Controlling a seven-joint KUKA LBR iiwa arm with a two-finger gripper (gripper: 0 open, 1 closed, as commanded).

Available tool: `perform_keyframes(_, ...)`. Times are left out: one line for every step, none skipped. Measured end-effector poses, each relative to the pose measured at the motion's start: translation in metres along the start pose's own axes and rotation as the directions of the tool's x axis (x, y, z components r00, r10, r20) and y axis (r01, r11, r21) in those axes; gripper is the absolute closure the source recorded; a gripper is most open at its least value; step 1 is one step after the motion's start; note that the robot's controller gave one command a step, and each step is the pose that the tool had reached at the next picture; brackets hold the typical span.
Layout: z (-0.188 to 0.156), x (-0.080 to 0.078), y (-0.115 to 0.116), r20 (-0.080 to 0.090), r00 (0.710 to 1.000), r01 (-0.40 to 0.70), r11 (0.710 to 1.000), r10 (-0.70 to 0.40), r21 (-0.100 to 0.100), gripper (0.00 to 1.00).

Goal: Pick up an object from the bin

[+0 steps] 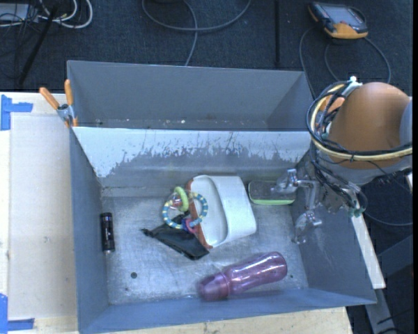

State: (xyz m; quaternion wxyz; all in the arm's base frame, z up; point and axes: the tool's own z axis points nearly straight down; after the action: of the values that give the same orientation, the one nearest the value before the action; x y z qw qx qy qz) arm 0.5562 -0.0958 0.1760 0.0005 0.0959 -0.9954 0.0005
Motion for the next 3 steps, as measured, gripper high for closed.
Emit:
perform_keyframes(0.037,0.021,0.036,0.007,0.999,0.051,0.999,-0.051,0.000,0.00)
perform_keyframes(0.068,0.040,0.049,-0.023,0.991,0.131,0.991,-0.132,-0.008,0.00)
perform_keyframes(0.101,0.055,0.089,0.002,0.999,0.051,0.999,-0.051,0.000,0.00)
